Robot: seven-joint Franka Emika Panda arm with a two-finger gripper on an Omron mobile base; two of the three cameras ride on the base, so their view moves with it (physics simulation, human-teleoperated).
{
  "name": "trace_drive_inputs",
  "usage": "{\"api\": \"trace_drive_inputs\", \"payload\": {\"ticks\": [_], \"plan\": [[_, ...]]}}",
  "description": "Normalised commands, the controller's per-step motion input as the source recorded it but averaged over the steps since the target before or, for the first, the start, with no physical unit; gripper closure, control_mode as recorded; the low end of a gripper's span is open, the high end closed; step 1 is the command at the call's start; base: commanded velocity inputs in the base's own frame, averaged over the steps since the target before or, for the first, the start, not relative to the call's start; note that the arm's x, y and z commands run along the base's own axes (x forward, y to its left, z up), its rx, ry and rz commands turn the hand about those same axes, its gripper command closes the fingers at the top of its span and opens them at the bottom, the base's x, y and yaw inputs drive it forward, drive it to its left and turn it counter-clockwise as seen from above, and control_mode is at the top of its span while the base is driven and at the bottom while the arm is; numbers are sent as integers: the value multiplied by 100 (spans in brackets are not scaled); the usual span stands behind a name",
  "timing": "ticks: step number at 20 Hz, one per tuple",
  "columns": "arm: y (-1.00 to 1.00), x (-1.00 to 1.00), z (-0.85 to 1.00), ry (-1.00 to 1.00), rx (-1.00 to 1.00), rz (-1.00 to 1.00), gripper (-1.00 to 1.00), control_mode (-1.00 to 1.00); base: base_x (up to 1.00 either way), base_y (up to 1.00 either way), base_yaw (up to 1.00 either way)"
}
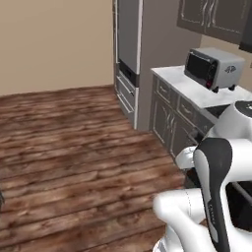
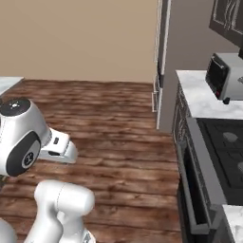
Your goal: Navigate to the fridge.
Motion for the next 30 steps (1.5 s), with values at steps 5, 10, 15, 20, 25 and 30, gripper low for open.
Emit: {"api": "trace_drive_inputs", "payload": {"ticks": [5, 10, 15, 20, 25, 30], "plan": [[0, 0, 0, 0, 0, 0, -100, 100, 100, -42, 1], [0, 0, 0, 0, 0, 0, -100, 100, 100, -1, 0], [0, 0, 0, 0, 0, 0, -100, 100, 100, 1, 0], [0, 0, 0, 0, 0, 0, -100, 100, 100, 18, -1], [0, 0, 0, 0, 0, 0, -100, 100, 100, 21, -7], [0, 0, 0, 0, 0, 0, -100, 100, 100, 32, -16]]}}
